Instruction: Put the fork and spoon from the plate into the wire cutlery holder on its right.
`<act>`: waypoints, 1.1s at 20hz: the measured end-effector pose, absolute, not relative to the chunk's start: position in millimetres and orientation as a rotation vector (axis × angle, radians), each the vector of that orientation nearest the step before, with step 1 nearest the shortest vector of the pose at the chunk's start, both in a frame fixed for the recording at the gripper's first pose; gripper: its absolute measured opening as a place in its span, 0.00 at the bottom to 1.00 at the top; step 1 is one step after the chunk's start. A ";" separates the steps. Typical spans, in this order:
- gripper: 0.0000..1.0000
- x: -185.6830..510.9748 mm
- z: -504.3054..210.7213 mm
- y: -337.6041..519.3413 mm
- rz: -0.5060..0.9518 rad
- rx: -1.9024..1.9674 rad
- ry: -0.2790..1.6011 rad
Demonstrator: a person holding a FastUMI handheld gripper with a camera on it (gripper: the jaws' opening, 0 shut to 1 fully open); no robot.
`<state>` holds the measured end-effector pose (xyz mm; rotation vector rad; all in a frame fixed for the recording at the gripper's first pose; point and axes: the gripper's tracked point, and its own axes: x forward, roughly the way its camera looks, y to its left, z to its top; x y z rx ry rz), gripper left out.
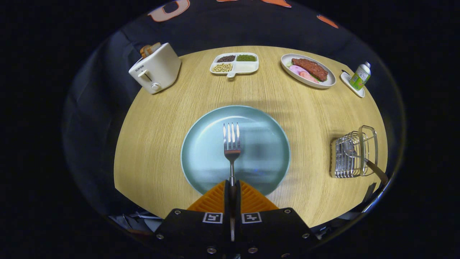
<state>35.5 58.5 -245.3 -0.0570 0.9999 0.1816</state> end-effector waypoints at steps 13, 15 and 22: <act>0.05 19.2 -180.9 -54.8 0.131 -0.046 1.042; 0.05 17.5 -169.9 -74.9 0.122 -0.059 1.055; 0.05 15.6 -154.9 -137.7 0.075 -0.101 1.157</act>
